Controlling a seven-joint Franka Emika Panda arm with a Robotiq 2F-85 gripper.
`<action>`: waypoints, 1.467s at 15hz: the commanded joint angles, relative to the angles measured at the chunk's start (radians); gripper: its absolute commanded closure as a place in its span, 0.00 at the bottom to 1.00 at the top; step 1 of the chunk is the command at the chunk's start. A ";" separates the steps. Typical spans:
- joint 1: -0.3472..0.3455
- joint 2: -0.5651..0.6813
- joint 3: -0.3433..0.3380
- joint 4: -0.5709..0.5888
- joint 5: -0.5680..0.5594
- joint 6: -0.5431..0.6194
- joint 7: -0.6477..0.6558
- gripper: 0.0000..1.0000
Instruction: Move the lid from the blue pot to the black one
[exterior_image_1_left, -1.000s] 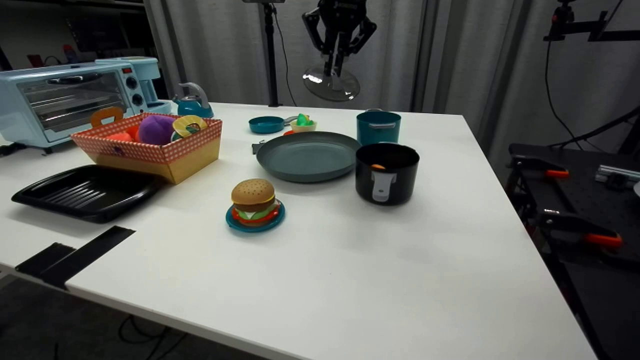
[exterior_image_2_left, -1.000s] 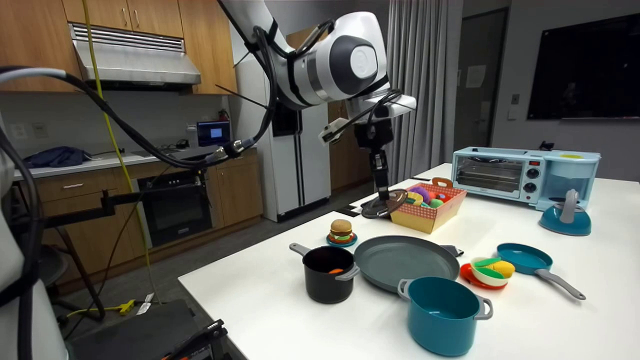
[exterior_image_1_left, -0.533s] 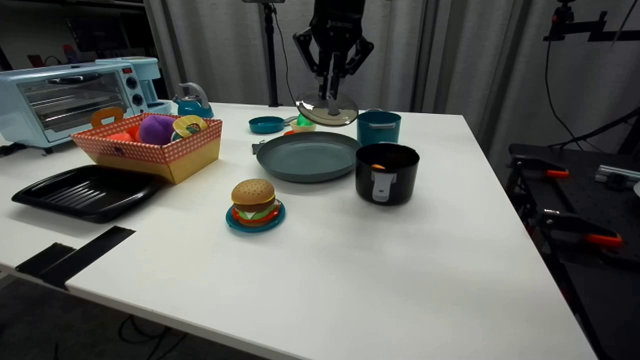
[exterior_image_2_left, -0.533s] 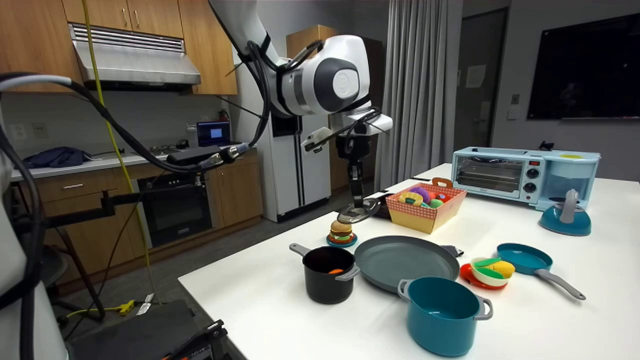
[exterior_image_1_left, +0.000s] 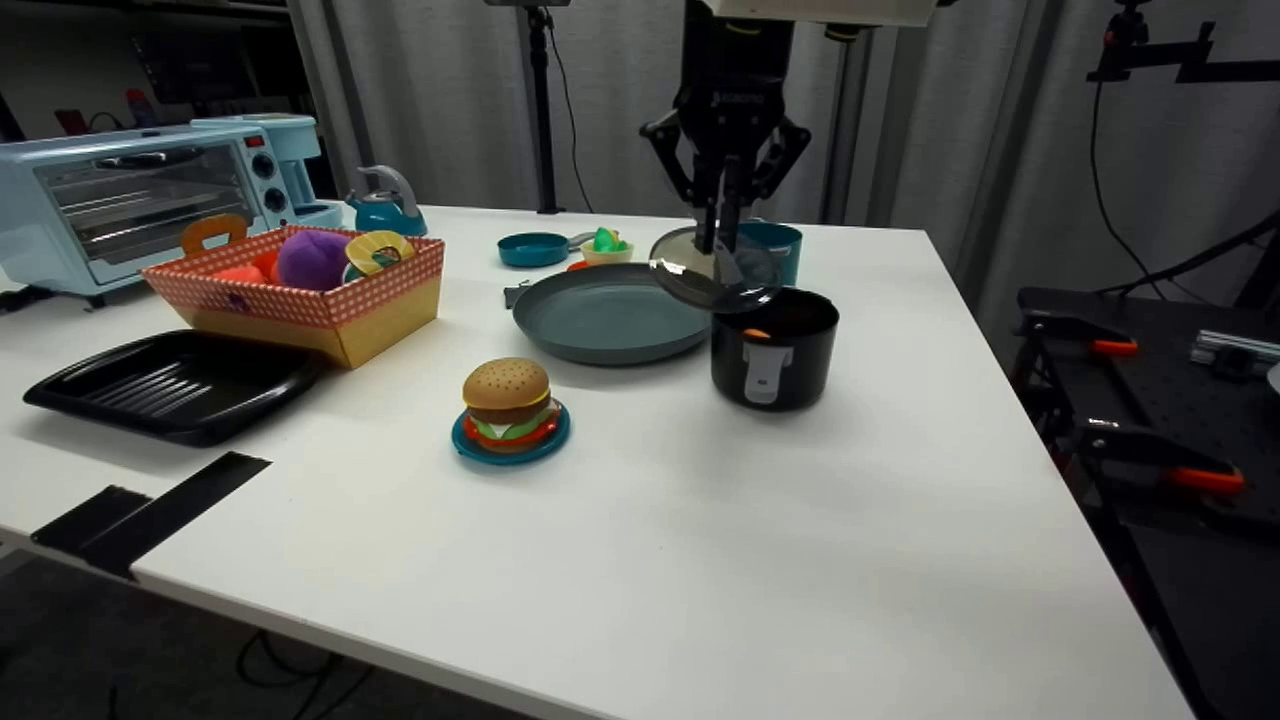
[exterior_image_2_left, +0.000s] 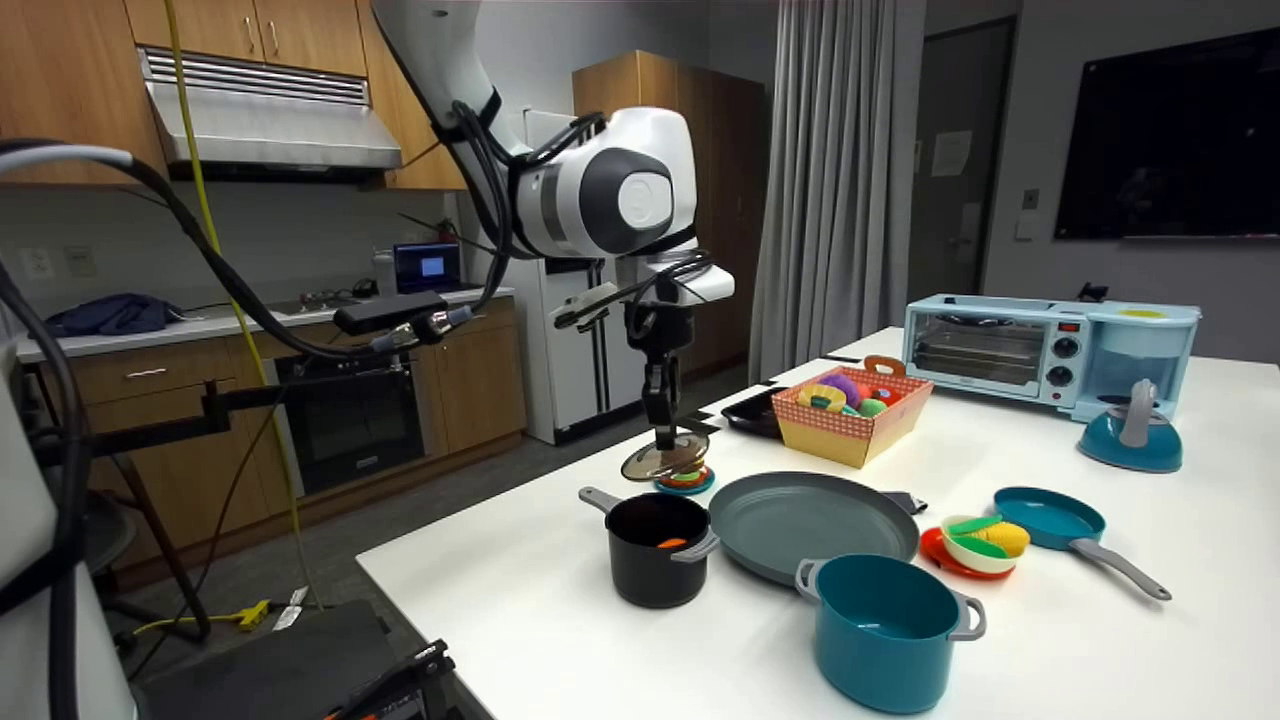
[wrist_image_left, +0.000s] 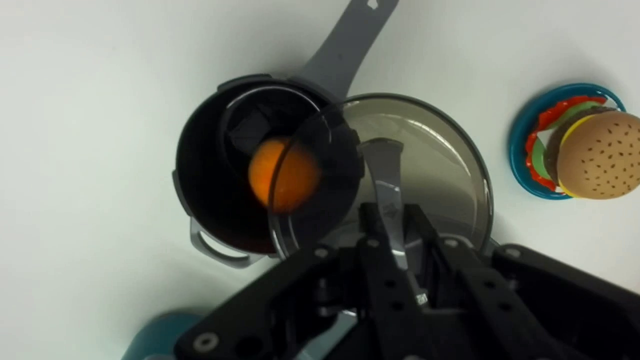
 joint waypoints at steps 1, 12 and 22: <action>0.014 -0.088 0.012 -0.114 0.029 0.047 0.060 0.96; -0.032 -0.240 0.019 -0.316 0.035 0.157 0.177 0.96; -0.090 -0.177 -0.048 -0.218 0.181 0.119 -0.048 0.96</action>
